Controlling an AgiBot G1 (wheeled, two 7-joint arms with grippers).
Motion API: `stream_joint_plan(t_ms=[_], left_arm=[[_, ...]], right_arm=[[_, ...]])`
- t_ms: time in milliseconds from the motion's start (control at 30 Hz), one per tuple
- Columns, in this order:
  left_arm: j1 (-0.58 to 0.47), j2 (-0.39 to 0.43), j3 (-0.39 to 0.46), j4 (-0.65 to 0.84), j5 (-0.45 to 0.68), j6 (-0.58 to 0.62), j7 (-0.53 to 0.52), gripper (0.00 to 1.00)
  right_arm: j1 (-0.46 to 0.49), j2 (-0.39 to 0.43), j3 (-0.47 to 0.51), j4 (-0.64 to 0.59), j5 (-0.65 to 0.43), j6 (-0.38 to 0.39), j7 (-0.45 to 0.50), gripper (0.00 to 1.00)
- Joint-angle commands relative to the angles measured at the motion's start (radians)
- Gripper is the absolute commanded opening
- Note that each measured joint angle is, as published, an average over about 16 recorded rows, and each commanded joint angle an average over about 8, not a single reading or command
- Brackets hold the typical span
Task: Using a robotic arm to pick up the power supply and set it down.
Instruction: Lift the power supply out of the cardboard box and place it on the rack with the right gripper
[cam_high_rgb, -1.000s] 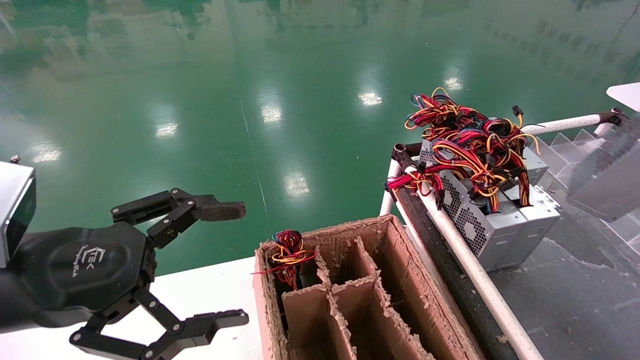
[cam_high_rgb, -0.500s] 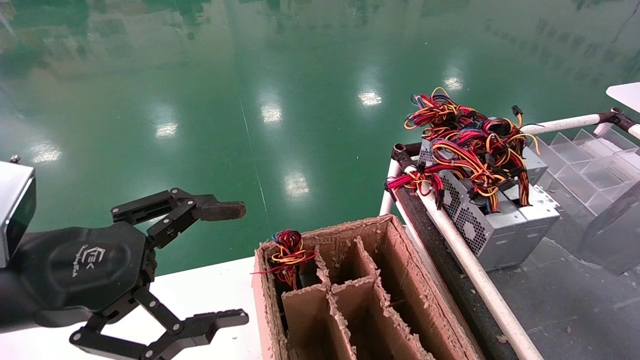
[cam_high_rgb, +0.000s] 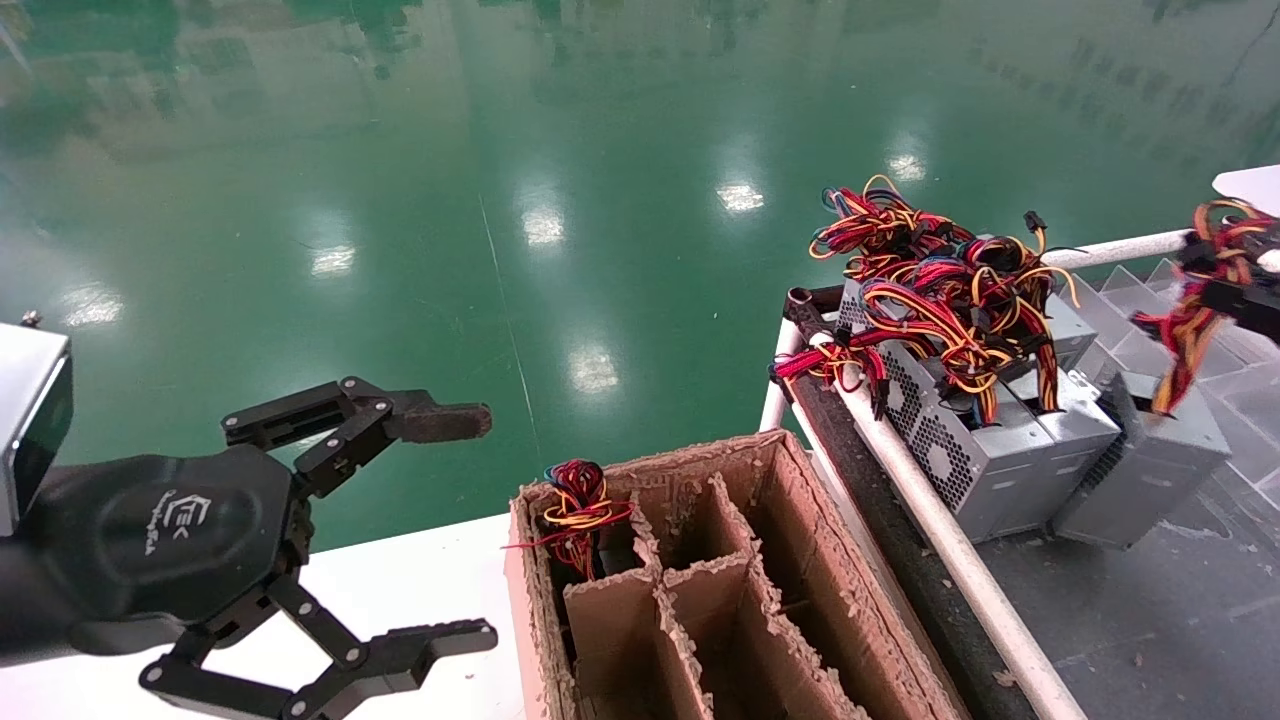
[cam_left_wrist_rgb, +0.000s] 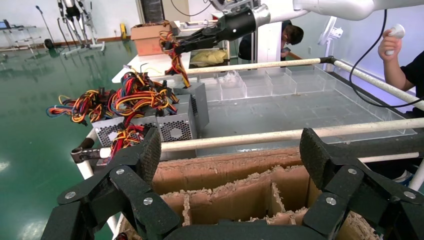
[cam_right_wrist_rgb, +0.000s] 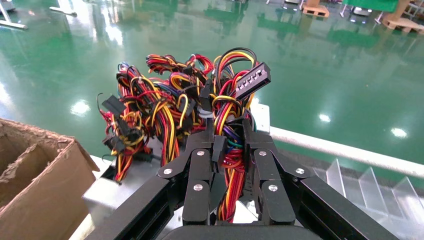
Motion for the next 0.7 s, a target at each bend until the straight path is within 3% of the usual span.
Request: stream_joint_plan(t_ms=[33,133,400,700], left_arm=[[0.0,0.0,0.0,0.0,0.0,0.0,0.0,1.0],[0.0,0.0,0.0,0.0,0.0,0.0,0.0,1.0],[0.0,0.0,0.0,0.0,0.0,0.0,0.0,1.0],[0.0,0.0,0.0,0.0,0.0,0.0,0.0,1.0]], right_arm=[[0.016,-0.021,-0.01,-0.005,-0.015,0.011,-0.008,0.0],[0.035,-0.047,-0.016,-0.019,-0.025,0.025,-0.018,0.02],[0.064,-0.093,-0.024,-0.068,-0.035,0.036,-0.03,0.97],[0.077,-0.095,-0.026,-0.096,-0.037,0.005,-0.047,1.0]])
